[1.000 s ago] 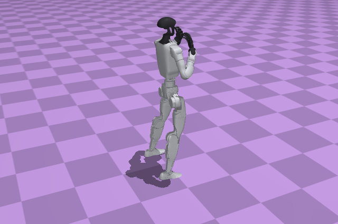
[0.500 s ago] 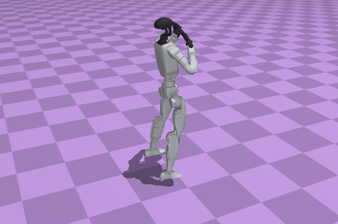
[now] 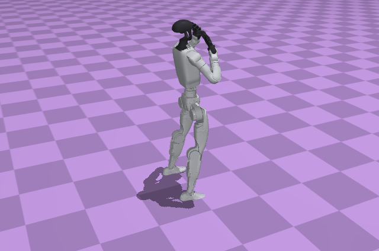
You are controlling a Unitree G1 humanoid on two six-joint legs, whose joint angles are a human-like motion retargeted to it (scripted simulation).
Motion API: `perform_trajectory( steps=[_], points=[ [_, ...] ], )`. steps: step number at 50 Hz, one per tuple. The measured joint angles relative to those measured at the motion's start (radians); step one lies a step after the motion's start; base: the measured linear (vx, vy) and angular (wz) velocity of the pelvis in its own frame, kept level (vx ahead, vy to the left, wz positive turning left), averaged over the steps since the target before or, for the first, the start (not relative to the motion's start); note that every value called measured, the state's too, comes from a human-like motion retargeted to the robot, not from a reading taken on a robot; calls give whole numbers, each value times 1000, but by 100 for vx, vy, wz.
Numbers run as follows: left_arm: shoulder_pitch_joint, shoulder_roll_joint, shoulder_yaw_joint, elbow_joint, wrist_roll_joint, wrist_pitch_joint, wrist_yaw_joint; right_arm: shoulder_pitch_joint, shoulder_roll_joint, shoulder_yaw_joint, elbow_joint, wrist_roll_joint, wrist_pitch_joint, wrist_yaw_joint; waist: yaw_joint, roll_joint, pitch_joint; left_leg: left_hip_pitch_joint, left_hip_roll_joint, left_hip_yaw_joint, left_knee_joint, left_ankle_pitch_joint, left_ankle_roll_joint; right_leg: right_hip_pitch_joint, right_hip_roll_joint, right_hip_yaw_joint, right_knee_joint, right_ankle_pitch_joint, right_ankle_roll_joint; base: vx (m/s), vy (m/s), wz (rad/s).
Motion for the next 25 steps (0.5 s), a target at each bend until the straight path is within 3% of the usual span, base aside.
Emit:
perform_trajectory(
  steps=[12, 25],
  points=[
    [95, -43, -20, -28, -56, 111, -154, 9, -4, -57, -3, -88, 81, 86, 2, 22, 36, 0, -9, -9, 1, 2, 7, 3, -9, -4, 4, 0, 0, 0, 0, 0],
    [44, -21, -33, 5, -89, 53, -75, -18, 49, -48, 24, 9, 27, 19, -6, 16, 45, -21, -15, -28, -3, 16, 9, -5, -15, -22, 0, 6, 0, 0, 0, 0]
  ],
)
